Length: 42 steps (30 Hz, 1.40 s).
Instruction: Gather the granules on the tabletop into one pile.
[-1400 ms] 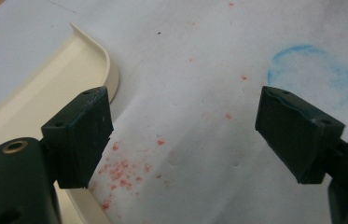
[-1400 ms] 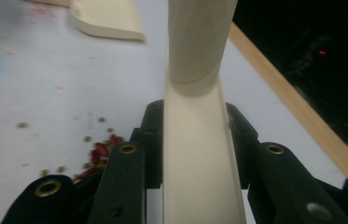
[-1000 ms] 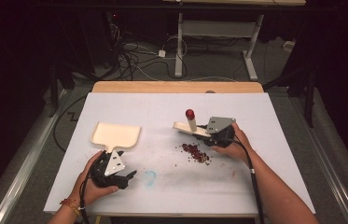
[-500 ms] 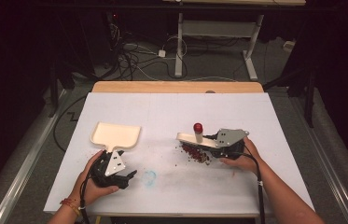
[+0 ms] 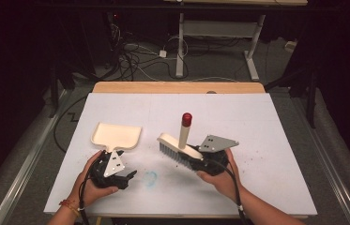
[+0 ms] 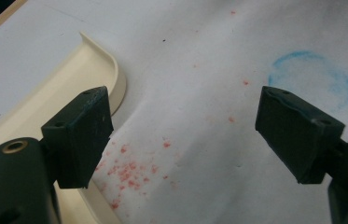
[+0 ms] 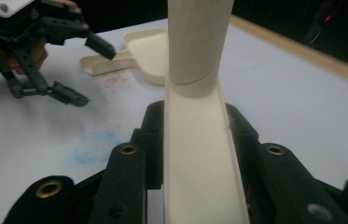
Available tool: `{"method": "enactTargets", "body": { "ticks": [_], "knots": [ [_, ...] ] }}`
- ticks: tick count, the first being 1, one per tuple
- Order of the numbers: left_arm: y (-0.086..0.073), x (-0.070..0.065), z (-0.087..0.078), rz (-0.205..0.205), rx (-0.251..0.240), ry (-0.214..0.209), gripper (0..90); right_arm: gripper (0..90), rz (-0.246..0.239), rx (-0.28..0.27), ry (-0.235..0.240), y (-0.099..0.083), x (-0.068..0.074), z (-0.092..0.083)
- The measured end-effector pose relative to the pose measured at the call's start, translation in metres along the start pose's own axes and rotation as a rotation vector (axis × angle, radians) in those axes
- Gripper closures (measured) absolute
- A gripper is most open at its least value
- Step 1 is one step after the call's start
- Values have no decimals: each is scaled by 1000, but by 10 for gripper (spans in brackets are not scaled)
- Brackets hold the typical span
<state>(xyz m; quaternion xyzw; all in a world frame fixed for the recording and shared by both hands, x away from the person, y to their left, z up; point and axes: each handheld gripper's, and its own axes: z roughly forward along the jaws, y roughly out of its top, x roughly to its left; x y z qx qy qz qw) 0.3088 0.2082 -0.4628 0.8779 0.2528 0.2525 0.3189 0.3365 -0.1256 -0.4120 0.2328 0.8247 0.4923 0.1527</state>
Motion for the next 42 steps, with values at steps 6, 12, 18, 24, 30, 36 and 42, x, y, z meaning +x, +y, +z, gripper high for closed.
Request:
{"method": "enactTargets", "body": {
  "ticks": [6, 12, 18, 24, 30, 36, 42],
  "knots": [
    [0, 0, -3, -1, -14, 5, 184, 674, 75, 68, 3, -10, 16, 29],
    [-1, 0, -3, 0, -10, 3, 184, 675, 98, 67, -102, -14, 9, 36],
    [0, -1, -2, 3, -4, 2, 184, 674, 134, 65, -167, -19, -6, 30],
    [0, -1, -1, 4, -1, -3, 184, 675, 162, 74, -240, -22, -21, 15],
    [0, -1, -2, 7, -4, 3, 186, 675, 161, 64, -264, -23, -27, 1],
    [0, 0, -3, 3, -6, 2, 186, 675, 130, 27, -269, -14, -29, -19],
    [0, 0, -3, 4, -6, 1, 186, 674, 103, 17, -324, -16, -35, -42]
  ]
}}
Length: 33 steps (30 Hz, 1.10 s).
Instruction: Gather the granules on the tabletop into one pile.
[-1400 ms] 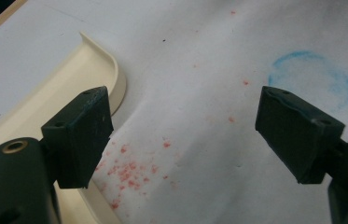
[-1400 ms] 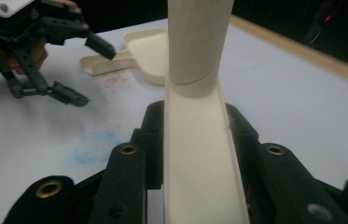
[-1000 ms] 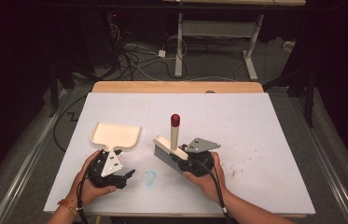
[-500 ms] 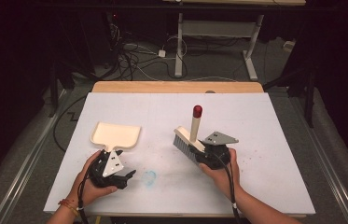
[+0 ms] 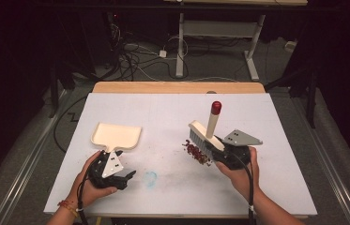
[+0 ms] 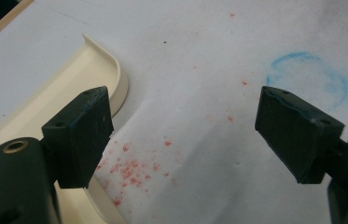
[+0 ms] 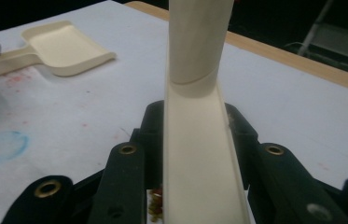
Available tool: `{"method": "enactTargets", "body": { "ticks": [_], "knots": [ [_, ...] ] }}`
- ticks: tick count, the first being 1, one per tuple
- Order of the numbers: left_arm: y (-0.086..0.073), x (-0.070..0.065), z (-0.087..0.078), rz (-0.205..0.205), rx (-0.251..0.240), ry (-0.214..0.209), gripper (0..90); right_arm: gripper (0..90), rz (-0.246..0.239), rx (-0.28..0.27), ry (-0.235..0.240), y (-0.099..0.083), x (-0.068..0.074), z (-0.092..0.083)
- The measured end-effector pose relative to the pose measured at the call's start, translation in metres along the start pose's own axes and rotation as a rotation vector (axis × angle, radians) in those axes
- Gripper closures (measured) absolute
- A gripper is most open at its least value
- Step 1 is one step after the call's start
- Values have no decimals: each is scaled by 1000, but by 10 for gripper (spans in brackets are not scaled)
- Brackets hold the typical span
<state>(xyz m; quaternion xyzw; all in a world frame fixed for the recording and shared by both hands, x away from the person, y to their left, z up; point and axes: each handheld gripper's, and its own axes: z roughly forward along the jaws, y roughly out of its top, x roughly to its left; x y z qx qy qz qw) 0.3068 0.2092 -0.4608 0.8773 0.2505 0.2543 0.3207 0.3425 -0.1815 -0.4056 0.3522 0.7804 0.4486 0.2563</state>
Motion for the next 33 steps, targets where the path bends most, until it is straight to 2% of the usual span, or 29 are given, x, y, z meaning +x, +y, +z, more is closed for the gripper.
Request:
{"method": "enactTargets", "body": {
  "ticks": [6, 9, 11, 14, 17, 20, 23, 26, 30, 33],
  "knots": [
    [1, -1, 1, 2, 1, -1, 186, 674, -10, 17, -118, -12, -14, -3],
    [1, -1, 1, 6, 2, -4, 186, 674, -35, 23, -191, -20, -16, 4],
    [1, -1, 2, 8, 3, -6, 186, 674, -41, 30, -218, -25, -16, 11],
    [1, -1, 2, 7, 2, -8, 186, 675, -21, 53, -209, -31, -11, 21],
    [1, -1, 2, 9, 2, -7, 186, 674, -57, 49, -205, -29, 1, 28],
    [1, -1, 1, 10, 1, -6, 186, 673, -68, 49, -194, -26, 13, 36],
    [2, -1, 1, 10, -1, -6, 186, 674, -64, 37, -171, -21, 22, 42],
    [1, -1, 1, 11, 0, -7, 186, 674, -81, 32, -157, -18, 29, 46],
    [0, -1, 1, 8, 1, -7, 186, 675, -94, 22, -164, -16, 32, 47],
    [0, -1, 0, 7, 3, -5, 186, 674, -78, 3, -166, -14, 26, 42]
  ]
}}
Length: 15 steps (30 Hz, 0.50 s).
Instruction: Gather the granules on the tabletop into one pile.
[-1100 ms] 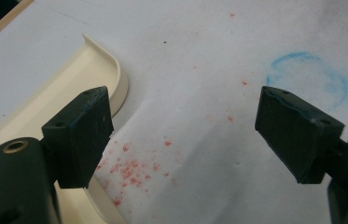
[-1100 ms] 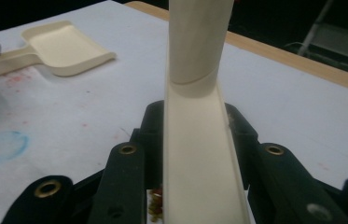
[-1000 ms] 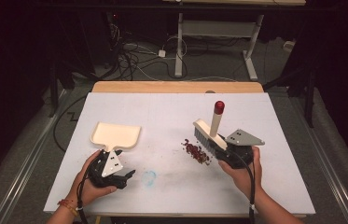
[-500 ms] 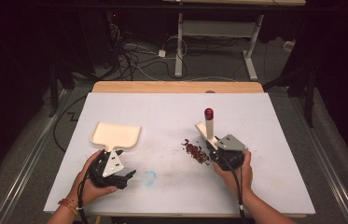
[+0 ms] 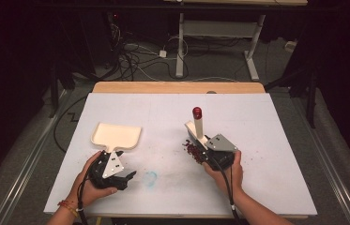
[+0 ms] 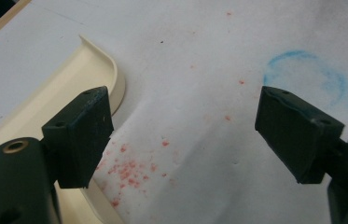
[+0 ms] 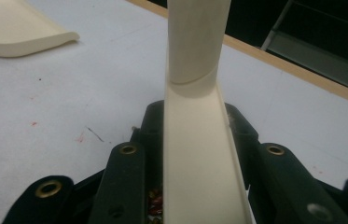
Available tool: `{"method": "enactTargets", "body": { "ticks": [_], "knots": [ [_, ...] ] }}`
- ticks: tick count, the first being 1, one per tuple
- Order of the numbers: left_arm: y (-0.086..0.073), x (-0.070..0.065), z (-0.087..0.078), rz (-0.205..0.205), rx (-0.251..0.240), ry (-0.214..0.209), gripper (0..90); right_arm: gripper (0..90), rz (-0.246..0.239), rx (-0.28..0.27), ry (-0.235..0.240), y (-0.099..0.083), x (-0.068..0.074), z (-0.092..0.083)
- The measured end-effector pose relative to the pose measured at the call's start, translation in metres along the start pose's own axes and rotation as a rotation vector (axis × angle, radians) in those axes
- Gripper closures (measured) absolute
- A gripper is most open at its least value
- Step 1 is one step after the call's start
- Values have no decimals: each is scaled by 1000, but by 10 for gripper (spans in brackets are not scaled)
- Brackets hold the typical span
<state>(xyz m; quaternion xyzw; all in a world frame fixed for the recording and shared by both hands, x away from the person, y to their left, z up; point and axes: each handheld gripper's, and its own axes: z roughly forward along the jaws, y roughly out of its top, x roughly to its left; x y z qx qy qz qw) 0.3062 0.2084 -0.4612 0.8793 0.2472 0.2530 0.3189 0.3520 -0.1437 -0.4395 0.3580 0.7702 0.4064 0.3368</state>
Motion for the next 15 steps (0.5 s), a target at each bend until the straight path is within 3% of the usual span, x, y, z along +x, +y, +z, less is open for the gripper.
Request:
{"method": "enactTargets", "body": {
  "ticks": [3, 5, 6, 11, 15],
  "knots": [
    [0, 0, -1, 1, 1, 1, 186, 674, -16, -22, 11, 3, -10, -10],
    [-1, 0, -1, -1, -2, 2, 186, 674, -30, -39, 56, 2, -20, -20],
    [-1, 0, -1, 0, 1, 2, 186, 675, -31, -36, 57, 1, -26, -25],
    [0, -1, -2, 1, 6, 5, 191, 675, 14, 8, 34, -5, -49, -51],
    [0, -1, -4, 4, 0, 7, 194, 675, -5, 53, 96, -17, -56, -69]
  ]
}}
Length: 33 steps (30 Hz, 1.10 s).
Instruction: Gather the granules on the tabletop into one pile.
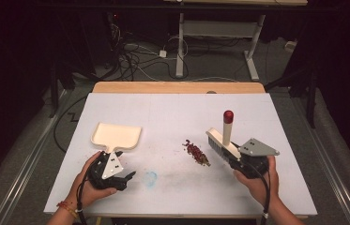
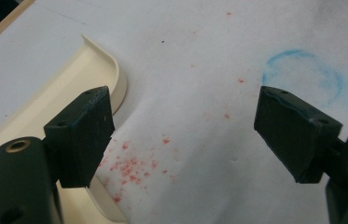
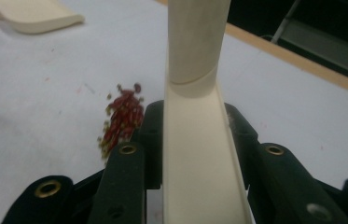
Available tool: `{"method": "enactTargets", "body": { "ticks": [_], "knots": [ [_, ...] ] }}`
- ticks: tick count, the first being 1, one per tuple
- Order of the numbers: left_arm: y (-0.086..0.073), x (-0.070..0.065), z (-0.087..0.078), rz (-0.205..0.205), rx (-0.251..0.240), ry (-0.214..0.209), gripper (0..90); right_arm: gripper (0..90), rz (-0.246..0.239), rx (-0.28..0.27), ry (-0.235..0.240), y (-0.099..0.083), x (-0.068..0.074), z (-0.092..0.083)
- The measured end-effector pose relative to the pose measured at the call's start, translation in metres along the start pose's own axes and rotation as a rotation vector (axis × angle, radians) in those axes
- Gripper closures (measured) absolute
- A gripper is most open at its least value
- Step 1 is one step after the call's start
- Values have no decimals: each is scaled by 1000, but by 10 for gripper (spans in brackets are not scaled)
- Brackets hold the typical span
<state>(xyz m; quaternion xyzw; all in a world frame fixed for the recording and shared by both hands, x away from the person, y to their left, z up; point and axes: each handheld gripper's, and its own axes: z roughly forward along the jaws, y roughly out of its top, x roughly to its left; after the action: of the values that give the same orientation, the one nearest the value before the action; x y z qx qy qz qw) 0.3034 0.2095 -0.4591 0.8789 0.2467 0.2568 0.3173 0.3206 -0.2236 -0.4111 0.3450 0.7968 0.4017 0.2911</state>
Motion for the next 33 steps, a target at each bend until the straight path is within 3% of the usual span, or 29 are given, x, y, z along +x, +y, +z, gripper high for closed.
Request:
{"method": "enactTargets", "body": {
  "ticks": [4, 7, 13, 18, 24, 28, 33],
  "knots": [
    [0, 1, 0, 2, 2, -1, 195, 675, 14, 29, 49, -15, -9, -18],
    [0, 1, 1, 1, -1, -3, 196, 675, 9, 51, 56, -26, -8, -27],
    [3, 0, 3, 8, 2, -9, 197, 675, -18, 65, 132, -28, 7, -29],
    [2, 0, 4, 9, 5, -12, 197, 675, -53, 68, 129, -22, 20, -22],
    [1, 1, 2, 8, 7, -8, 197, 675, -45, 27, 124, -17, 13, -21],
    [0, 0, 2, 8, 10, -9, 201, 675, -20, -9, 189, -19, -1, -23],
    [0, 0, 1, 9, 13, -8, 203, 675, -25, 43, 182, -28, -5, -29]
  ]
}}
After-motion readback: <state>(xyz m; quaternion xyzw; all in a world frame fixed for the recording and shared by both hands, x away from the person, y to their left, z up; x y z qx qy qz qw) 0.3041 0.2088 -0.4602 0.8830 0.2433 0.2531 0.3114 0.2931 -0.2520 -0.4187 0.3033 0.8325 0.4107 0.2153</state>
